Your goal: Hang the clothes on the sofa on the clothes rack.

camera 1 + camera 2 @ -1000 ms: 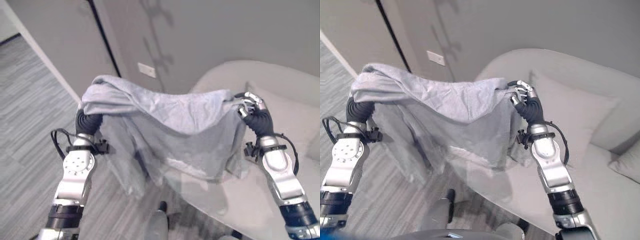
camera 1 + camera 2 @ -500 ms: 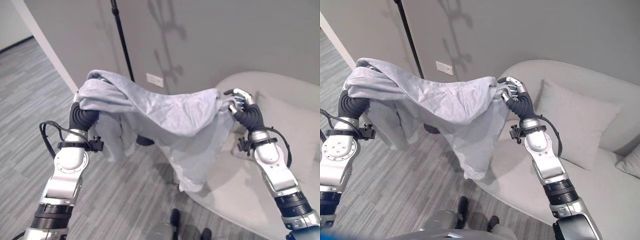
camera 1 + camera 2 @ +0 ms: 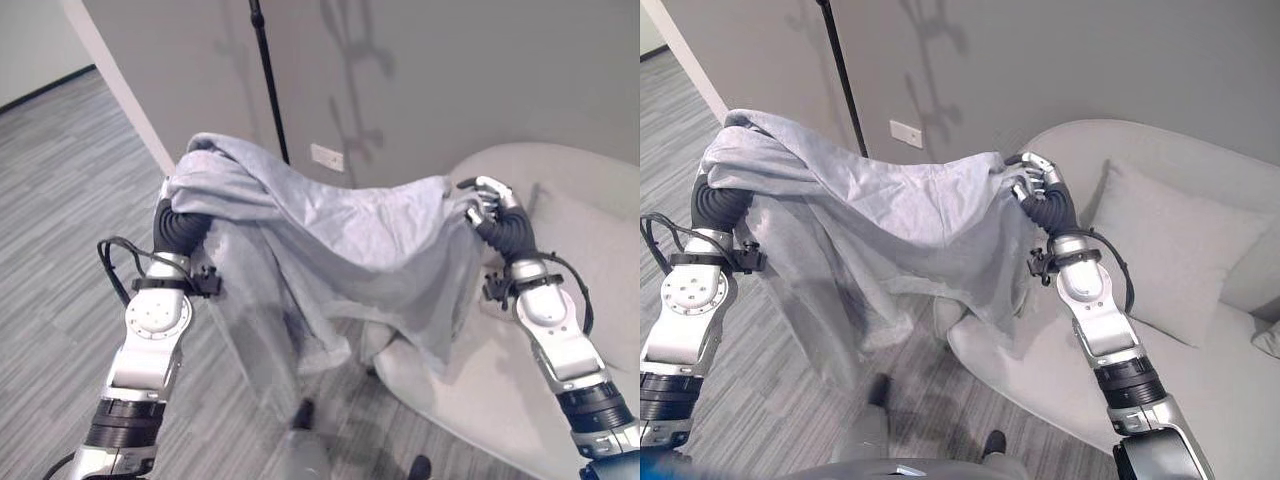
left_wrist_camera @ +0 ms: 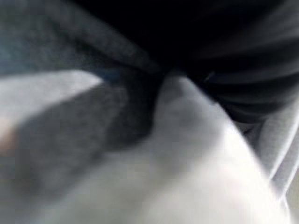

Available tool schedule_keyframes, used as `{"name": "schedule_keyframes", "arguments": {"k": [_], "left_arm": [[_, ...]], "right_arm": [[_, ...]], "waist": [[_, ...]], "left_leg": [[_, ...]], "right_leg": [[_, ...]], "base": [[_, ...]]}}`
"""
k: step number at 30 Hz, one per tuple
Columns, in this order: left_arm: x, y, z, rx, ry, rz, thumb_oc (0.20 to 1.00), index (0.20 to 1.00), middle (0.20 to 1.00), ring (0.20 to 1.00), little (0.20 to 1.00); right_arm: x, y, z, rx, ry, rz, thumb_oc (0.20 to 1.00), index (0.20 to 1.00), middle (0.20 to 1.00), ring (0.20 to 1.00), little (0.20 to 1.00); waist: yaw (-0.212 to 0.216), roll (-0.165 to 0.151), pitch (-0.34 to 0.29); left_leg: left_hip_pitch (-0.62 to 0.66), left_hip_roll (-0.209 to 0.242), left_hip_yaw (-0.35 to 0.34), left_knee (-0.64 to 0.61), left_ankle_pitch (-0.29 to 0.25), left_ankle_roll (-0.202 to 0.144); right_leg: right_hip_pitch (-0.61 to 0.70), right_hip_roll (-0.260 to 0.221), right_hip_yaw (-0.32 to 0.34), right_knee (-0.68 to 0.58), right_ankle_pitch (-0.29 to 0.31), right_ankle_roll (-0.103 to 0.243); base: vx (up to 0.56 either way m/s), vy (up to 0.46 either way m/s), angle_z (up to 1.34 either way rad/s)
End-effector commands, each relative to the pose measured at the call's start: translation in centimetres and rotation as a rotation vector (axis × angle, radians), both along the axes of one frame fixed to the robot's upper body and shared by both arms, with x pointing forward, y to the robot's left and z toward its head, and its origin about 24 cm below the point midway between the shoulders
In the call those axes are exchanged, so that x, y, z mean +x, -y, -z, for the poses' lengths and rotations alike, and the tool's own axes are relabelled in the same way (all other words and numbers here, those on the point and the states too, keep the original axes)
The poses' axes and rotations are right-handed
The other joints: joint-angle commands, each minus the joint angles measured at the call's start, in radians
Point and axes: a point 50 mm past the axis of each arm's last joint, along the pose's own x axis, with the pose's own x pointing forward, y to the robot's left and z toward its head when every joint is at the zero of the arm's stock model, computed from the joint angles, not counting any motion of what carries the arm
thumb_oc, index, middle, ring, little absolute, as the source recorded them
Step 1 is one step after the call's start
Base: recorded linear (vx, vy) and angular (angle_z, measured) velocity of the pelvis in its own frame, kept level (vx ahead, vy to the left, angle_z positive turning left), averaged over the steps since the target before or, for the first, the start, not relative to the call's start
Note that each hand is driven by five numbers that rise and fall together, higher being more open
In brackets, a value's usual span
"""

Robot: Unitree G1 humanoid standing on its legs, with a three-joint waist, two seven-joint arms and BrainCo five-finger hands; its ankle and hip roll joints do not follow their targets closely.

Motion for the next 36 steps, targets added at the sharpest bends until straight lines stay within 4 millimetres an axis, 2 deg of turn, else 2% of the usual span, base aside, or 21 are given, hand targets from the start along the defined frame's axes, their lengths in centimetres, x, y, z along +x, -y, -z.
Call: {"name": "schedule_keyframes", "arguments": {"k": [1,4,7,9,11,13,14,15,16,17,19,20,21,24,26,27,30,32,33,35,36], "left_arm": [[-0.1,0.5,-2.9,-0.003,0.138,0.035,0.200,0.200,0.200,0.200,0.200],[0.4,1.4,-4.0,0.041,0.161,0.085,0.200,0.200,0.200,0.200,0.200],[0.6,1.8,-5.2,0.089,0.189,0.105,0.200,0.200,0.200,0.200,0.200],[0.4,1.6,-5.8,0.120,0.208,0.098,0.200,0.200,0.200,0.200,0.200],[0.3,1.6,-6.0,0.126,0.213,0.100,0.200,0.200,0.200,0.200,0.200],[0.3,1.6,-5.9,0.130,0.204,0.106,0.200,0.200,0.200,0.200,0.200],[0.4,1.8,-5.8,0.130,0.199,0.112,0.200,0.200,0.200,0.200,0.200],[0.5,1.9,-5.6,0.123,0.192,0.117,0.200,0.200,0.200,0.200,0.200],[0.6,1.9,-5.6,0.122,0.191,0.116,0.200,0.200,0.200,0.200,0.200],[0.6,1.9,-5.6,0.122,0.191,0.115,0.200,0.200,0.200,0.200,0.200],[0.7,1.8,-5.0,0.119,0.167,0.093,0.200,0.200,0.200,0.200,0.200],[0.6,2.0,-5.4,0.118,0.187,0.106,0.200,0.200,0.200,0.200,0.200],[0.8,2.7,-5.3,0.097,0.192,0.129,0.200,0.200,0.200,0.200,0.200],[0.9,3.2,-4.9,0.088,0.186,0.146,0.200,0.200,0.200,0.200,0.200],[0.9,3.2,-4.9,0.090,0.183,0.148,0.200,0.200,0.200,0.200,0.200],[0.7,3.2,-4.6,0.086,0.172,0.149,0.200,0.200,0.200,0.200,0.200],[0.4,3.2,-4.2,0.065,0.162,0.155,0.200,0.200,0.200,0.200,0.200],[0.3,3.2,-4.1,0.061,0.164,0.158,0.200,0.200,0.200,0.200,0.200],[0.2,3.1,-4.2,0.059,0.164,0.156,0.200,0.200,0.200,0.200,0.200],[0.2,3.0,-4.3,0.060,0.165,0.154,0.200,0.200,0.200,0.200,0.200],[0.1,2.9,-4.4,0.061,0.168,0.149,0.200,0.200,0.200,0.200,0.200]], "right_arm": [[-0.4,0.0,-3.5,0.026,0.173,-0.009,0.200,0.200,0.200,0.200,0.200],[-0.5,0.1,-3.2,0.022,0.180,0.025,0.200,0.200,0.200,0.200,0.200],[-0.5,-0.6,-3.5,0.022,0.193,0.016,0.200,0.200,0.200,0.200,0.200],[-0.4,-1.0,-3.8,0.028,0.207,0.007,0.200,0.200,0.200,0.200,0.200],[-0.4,-1.2,-3.8,0.032,0.209,0.000,0.200,0.200,0.200,0.200,0.200],[-0.4,-1.5,-3.8,0.037,0.206,-0.014,0.200,0.200,0.200,0.200,0.200],[-0.3,-1.5,-3.9,0.033,0.210,-0.018,0.200,0.200,0.200,0.200,0.200],[-0.3,-1.8,-4.1,0.029,0.219,-0.033,0.200,0.200,0.200,0.200,0.200],[-0.2,-2.0,-4.2,0.028,0.222,-0.046,0.200,0.200,0.200,0.200,0.200],[-0.2,-2.0,-4.3,0.028,0.223,-0.047,0.200,0.200,0.200,0.200,0.200],[0.0,-1.9,-3.6,0.013,0.197,-0.037,0.200,0.200,0.200,0.200,0.200],[-0.1,-1.5,-3.8,0.012,0.204,-0.022,0.200,0.200,0.200,0.200,0.200],[-0.2,-1.3,-3.9,0.015,0.209,-0.018,0.200,0.200,0.200,0.200,0.200],[-0.3,-0.8,-3.6,0.027,0.197,-0.014,0.200,0.200,0.200,0.200,0.200],[-0.4,-0.7,-3.5,0.030,0.188,-0.017,0.200,0.200,0.200,0.200,0.200],[-0.6,-0.6,-3.3,0.030,0.178,-0.024,0.200,0.200,0.200,0.200,0.200],[-0.8,-0.5,-3.0,0.039,0.162,-0.034,0.200,0.200,0.200,0.200,0.200],[-0.8,-0.4,-3.0,0.039,0.161,-0.036,0.200,0.200,0.200,0.200,0.200],[-0.7,-0.4,-3.2,0.037,0.163,-0.039,0.200,0.200,0.200,0.200,0.200],[-0.7,-0.3,-3.3,0.036,0.166,-0.039,0.200,0.200,0.200,0.200,0.200],[-0.7,-0.1,-3.6,0.034,0.173,-0.030,0.200,0.200,0.200,0.200,0.200]], "waist": [[0.027,0.016,-0.084],[0.029,0.005,-0.095],[0.031,-0.013,-0.099],[0.045,-0.019,-0.103],[0.048,-0.022,-0.102],[0.042,-0.025,-0.095],[0.040,-0.025,-0.093],[0.045,-0.029,-0.092],[0.049,-0.032,-0.088],[0.048,-0.031,-0.087],[0.048,-0.043,-0.065],[0.042,-0.047,-0.062],[0.032,-0.056,-0.061],[0.022,-0.054,-0.080],[0.017,-0.057,-0.080],[0.011,-0.062,-0.072],[0.010,-0.065,-0.063],[0.008,-0.063,-0.058],[0.010,-0.063,-0.053],[0.010,-0.066,-0.056],[0.010,-0.067,-0.054]], "left_leg": [[0.003,-0.028,-0.012,-0.082,0.122,-0.072],[0.007,-0.090,-0.018,-0.016,0.074,-0.048],[0.026,-0.141,0.025,0.009,0.022,-0.007],[0.036,-0.165,0.060,0.021,0.000,0.013],[0.037,-0.171,0.071,0.028,-0.005,0.023],[0.047,-0.194,0.070,0.023,-0.005,0.043],[0.052,-0.208,0.067,0.016,0.000,0.049],[0.063,-0.236,0.067,0.005,0.007,0.058],[0.070,-0.248,0.066,0.000,0.009,0.062],[0.073,-0.247,0.065,-0.002,0.009,0.061],[0.095,-0.271,0.056,-0.005,-0.005,0.077],[0.085,-0.287,0.038,0.004,0.002,0.075],[0.101,-0.307,0.015,0.003,-0.003,0.073],[0.128,-0.306,-0.014,0.000,-0.024,0.080],[0.126,-0.309,-0.026,0.032,-0.045,0.082],[0.116,-0.317,-0.038,0.096,-0.072,0.089],[0.077,-0.316,-0.038,0.195,-0.096,0.077],[0.057,-0.306,-0.037,0.211,-0.093,0.071],[0.029,-0.271,-0.041,0.183,-0.068,0.064],[0.018,-0.251,-0.045,0.158,-0.047,0.060],[-0.001,-0.220,-0.051,0.133,-0.013,0.049]], "right_leg": [[-0.026,0.009,-0.004,0.035,-0.084,0.051],[-0.031,-0.088,-0.005,0.071,-0.050,0.079],[-0.068,-0.171,-0.011,0.113,0.001,0.099],[-0.086,-0.209,-0.047,0.130,0.026,0.098],[-0.093,-0.211,-0.059,0.147,0.023,0.092],[-0.119,-0.153,-0.011,0.215,-0.017,0.054],[-0.132,-0.105,0.017,0.231,-0.043,0.040],[-0.144,-0.021,0.017,0.221,-0.080,0.016],[-0.155,0.012,0.006,0.216,-0.087,0.006],[-0.153,0.014,0.005,0.216,-0.089,0.005],[-0.166,0.084,0.010,0.190,-0.109,-0.021],[-0.147,0.092,0.033,0.158,-0.100,-0.017],[-0.126,0.119,0.091,0.106,-0.069,-0.021],[-0.093,0.134,0.095,0.021,-0.015,-0.012],[-0.084,0.133,0.092,0.011,-0.007,-0.010],[-0.075,0.131,0.096,0.011,-0.002,-0.011],[-0.053,0.127,0.096,0.006,-0.011,-0.013],[-0.050,0.124,0.097,0.006,-0.015,-0.012],[-0.050,0.116,0.100,0.007,-0.022,-0.005],[-0.055,0.112,0.102,0.009,-0.024,-0.004],[-0.058,0.109,0.103,0.011,-0.030,-0.001]], "base": [[0.13,0.411,-0.11],[0.14,0.463,0.19],[0.08,0.387,0.07],[0.05,0.289,-0.23],[0.04,0.196,-0.33],[0.05,0.263,-0.24],[0.07,0.267,-0.04],[0.07,0.218,0.05],[0.05,0.128,0.07],[0.02,0.045,0.05],[0.05,0.045,0.06],[0.13,0.040,0.45],[0.13,0.005,0.65],[0.20,-0.071,0.67],[0.12,-0.062,0.34],[0.07,-0.040,0.18],[0.07,-0.013,0.09],[0.02,0.035,0.00],[0.06,0.080,0.00],[0.05,0.071,0.00],[0.05,0.064,-0.04]]}}
